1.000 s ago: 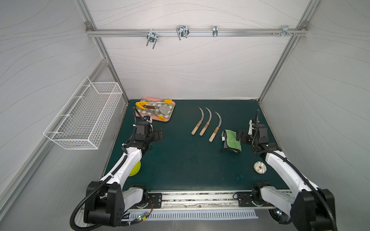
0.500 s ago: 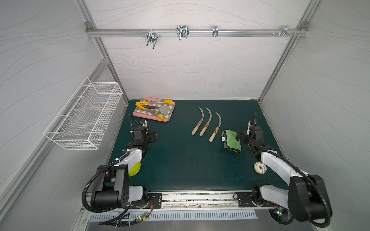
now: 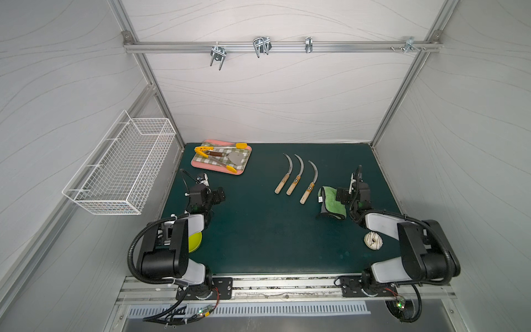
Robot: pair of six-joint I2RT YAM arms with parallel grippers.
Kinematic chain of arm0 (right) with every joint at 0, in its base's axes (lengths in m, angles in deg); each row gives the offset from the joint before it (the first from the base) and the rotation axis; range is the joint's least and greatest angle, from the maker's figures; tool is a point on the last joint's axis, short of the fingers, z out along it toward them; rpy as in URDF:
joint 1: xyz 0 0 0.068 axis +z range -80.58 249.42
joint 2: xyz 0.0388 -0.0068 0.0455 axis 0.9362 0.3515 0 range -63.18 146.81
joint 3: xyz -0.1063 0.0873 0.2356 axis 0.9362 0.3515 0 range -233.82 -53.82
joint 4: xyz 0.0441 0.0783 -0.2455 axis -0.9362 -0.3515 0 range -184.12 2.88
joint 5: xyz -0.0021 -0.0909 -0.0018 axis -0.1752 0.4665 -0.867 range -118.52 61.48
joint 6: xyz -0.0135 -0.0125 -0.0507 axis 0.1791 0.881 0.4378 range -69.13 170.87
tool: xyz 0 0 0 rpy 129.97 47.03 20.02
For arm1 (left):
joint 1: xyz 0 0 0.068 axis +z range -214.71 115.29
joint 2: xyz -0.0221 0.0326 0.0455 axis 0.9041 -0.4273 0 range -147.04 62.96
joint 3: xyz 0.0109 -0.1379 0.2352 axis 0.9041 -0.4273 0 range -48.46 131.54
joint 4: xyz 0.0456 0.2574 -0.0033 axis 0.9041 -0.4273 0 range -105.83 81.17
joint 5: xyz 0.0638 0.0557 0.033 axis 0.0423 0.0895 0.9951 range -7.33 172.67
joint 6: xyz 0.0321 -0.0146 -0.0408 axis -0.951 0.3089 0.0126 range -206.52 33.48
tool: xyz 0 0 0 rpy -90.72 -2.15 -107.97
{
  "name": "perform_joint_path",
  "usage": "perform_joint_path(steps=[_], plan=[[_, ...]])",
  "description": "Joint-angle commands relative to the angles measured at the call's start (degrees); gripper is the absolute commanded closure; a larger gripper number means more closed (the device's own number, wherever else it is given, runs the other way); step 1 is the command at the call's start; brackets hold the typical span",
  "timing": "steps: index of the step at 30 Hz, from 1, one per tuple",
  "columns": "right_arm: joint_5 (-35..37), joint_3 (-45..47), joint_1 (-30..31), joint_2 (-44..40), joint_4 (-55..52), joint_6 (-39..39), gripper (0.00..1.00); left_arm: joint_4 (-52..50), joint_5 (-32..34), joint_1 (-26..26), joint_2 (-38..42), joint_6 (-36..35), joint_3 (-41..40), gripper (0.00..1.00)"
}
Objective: Wipe small sickles with rags
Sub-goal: Reset both arms
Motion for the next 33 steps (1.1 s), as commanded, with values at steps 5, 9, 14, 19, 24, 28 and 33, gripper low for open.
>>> perform_joint_path(steps=[5, 9, 14, 19, 24, 28, 33], plan=[[-2.7, 1.5, -0.7, 3.9, 13.1, 2.2, 0.01, 9.6, -0.5, 0.3, -1.5, -1.1, -0.9, 0.0], [-8.8, 4.1, -2.2, 6.2, 20.2, 3.4, 0.01, 13.1, -2.5, -0.3, -3.9, -2.7, -1.5, 0.0], [-9.6, 4.2, -2.8, 6.6, 20.6, 3.1, 0.01, 11.1, -2.2, -0.4, -3.4, -2.8, -1.0, 0.0], [-9.3, 3.8, -2.9, 6.2, 19.4, 2.8, 0.01, 10.6, -1.1, -1.2, -3.6, -3.3, -0.5, 0.0], [-9.4, 3.9, -2.8, 6.2, 19.6, 2.8, 0.01, 10.2, -0.4, -1.7, -3.7, -3.6, -0.3, 0.0], [-9.4, 3.9, -2.8, 6.2, 19.6, 2.8, 0.01, 9.7, 0.1, -2.0, -3.9, -3.8, 0.2, 0.0], [-9.3, 4.0, -2.9, 6.2, 19.6, 2.8, 0.01, 9.5, 0.6, -2.3, -4.2, -4.1, 0.4, 0.0]])
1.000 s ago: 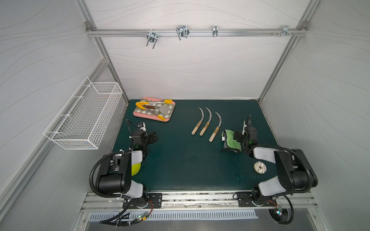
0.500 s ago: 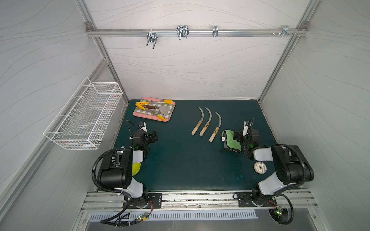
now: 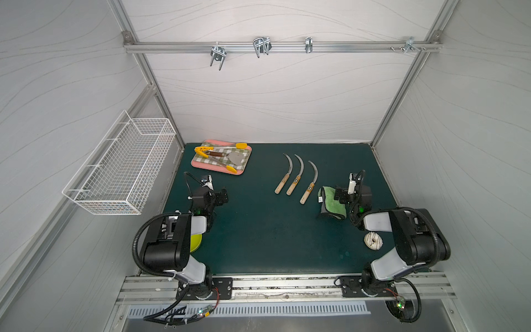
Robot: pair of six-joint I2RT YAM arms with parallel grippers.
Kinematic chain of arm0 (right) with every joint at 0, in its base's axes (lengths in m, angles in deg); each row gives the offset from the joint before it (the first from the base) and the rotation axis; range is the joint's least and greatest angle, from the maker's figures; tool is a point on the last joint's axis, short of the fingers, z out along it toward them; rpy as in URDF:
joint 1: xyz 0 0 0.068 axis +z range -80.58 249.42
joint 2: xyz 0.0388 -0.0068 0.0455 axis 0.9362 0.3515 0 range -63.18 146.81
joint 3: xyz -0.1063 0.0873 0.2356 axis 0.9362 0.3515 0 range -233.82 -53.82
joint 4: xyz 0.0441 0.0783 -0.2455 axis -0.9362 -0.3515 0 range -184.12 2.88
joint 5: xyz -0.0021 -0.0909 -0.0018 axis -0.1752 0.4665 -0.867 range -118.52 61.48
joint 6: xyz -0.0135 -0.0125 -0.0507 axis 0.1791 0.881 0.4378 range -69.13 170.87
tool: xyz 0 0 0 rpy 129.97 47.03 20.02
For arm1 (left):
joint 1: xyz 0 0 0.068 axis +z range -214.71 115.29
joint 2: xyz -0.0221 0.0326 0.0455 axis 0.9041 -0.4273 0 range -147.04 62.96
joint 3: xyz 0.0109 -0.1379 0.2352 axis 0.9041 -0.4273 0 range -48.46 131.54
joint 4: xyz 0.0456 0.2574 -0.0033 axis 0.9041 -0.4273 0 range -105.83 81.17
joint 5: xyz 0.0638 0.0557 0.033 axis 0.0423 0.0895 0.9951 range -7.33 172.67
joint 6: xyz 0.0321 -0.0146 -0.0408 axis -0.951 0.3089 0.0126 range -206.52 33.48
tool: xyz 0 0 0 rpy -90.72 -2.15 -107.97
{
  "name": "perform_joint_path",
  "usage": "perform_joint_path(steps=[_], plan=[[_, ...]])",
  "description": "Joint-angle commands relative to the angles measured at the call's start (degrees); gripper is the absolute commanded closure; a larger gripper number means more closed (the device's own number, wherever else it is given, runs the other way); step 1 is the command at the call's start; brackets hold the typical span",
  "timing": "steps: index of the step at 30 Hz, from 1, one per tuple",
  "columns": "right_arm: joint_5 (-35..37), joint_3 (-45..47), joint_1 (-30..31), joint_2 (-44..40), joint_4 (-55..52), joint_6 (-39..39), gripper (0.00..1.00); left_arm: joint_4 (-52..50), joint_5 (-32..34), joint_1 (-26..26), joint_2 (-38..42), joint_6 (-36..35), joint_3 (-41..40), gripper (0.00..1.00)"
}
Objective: Wipe small sickles with rags
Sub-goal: Reset both arms
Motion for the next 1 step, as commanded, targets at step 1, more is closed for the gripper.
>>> perform_joint_path(steps=[1], plan=[[-0.3, 0.3, -0.2, 0.4, 1.8, 0.7, 0.01, 1.4, 0.8, -0.3, -0.4, -1.5, 1.7, 0.0]])
